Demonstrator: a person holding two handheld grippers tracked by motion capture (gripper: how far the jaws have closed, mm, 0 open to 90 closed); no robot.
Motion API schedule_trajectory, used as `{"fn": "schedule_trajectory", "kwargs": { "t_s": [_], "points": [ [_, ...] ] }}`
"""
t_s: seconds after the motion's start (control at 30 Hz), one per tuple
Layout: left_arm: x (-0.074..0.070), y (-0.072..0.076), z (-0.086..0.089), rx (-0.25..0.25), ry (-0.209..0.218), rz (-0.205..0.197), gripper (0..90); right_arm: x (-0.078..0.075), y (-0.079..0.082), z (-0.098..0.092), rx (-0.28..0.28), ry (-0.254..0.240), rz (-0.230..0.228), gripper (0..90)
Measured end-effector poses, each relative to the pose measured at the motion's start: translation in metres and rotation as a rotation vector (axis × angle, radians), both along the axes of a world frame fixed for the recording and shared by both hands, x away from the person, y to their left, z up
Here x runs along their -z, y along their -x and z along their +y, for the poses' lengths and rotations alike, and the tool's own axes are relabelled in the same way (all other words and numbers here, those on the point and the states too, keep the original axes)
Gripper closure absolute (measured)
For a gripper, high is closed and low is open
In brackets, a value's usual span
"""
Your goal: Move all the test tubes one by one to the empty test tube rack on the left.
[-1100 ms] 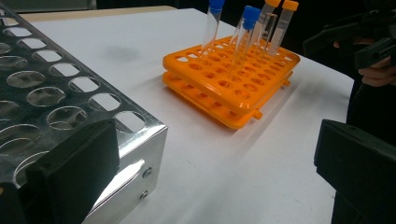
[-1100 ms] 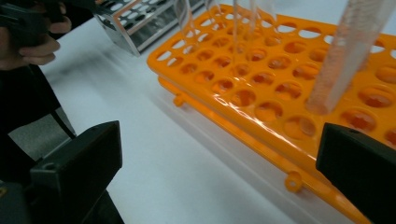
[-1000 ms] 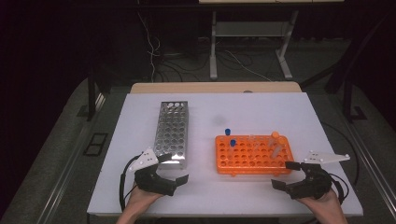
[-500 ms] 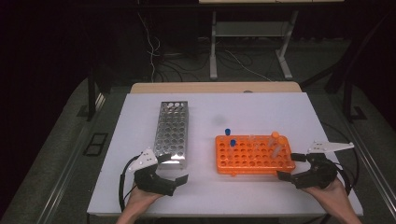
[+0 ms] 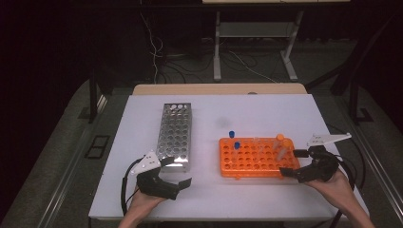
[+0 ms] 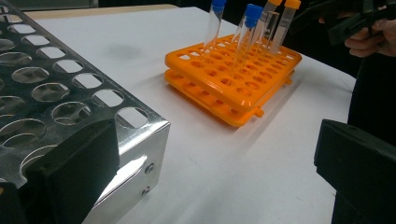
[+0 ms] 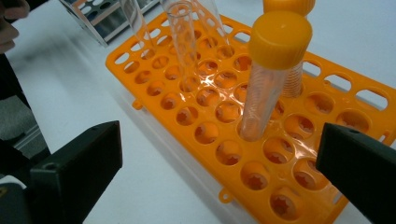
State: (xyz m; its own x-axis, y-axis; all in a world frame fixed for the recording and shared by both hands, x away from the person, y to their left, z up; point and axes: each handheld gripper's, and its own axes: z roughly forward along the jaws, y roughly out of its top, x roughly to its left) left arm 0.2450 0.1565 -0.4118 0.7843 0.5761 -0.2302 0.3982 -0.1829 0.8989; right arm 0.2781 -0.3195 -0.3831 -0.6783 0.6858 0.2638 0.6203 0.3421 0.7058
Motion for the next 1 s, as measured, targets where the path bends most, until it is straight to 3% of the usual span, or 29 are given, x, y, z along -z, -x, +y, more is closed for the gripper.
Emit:
{"fn": "schedule_trajectory", "kwargs": {
  "t_s": [0.1, 0.13, 0.2, 0.27, 0.3, 0.53, 0.63, 0.87, 1.0],
  "points": [
    [0.000, 0.000, 0.000, 0.001, -0.001, -0.001, 0.0, 0.001, -0.006, 0.002, -0.008, 0.013, 0.009, 0.1],
    [0.000, 0.000, 0.000, 0.000, -0.001, 0.000, 0.0, 0.002, -0.010, 0.002, -0.010, 0.028, 0.013, 4.8],
    [0.000, 0.000, 0.000, 0.002, -0.002, 0.000, 0.0, 0.005, -0.013, 0.002, -0.014, 0.037, 0.011, 5.9],
    [0.000, 0.000, 0.000, 0.002, -0.002, 0.000, 0.0, 0.007, -0.016, 0.002, -0.021, 0.041, 0.012, 18.2],
    [0.000, 0.000, 0.000, 0.003, -0.002, 0.000, 0.0, 0.007, -0.017, 0.003, -0.025, 0.043, 0.011, 18.3],
    [0.000, 0.000, 0.000, 0.002, -0.004, 0.001, 0.0, 0.011, -0.026, 0.005, -0.029, 0.073, -0.008, 41.0],
    [0.000, 0.000, 0.000, 0.002, -0.005, 0.000, 0.0, 0.012, -0.027, 0.007, -0.027, 0.079, -0.012, 46.1],
    [0.000, 0.000, 0.000, 0.003, -0.005, 0.001, 0.0, 0.014, -0.030, 0.010, -0.025, 0.105, -0.033, 67.9],
    [0.000, 0.000, 0.000, 0.005, -0.008, 0.001, 0.0, 0.014, -0.031, 0.011, -0.050, 0.111, -0.039, 73.0]
  ]
}}
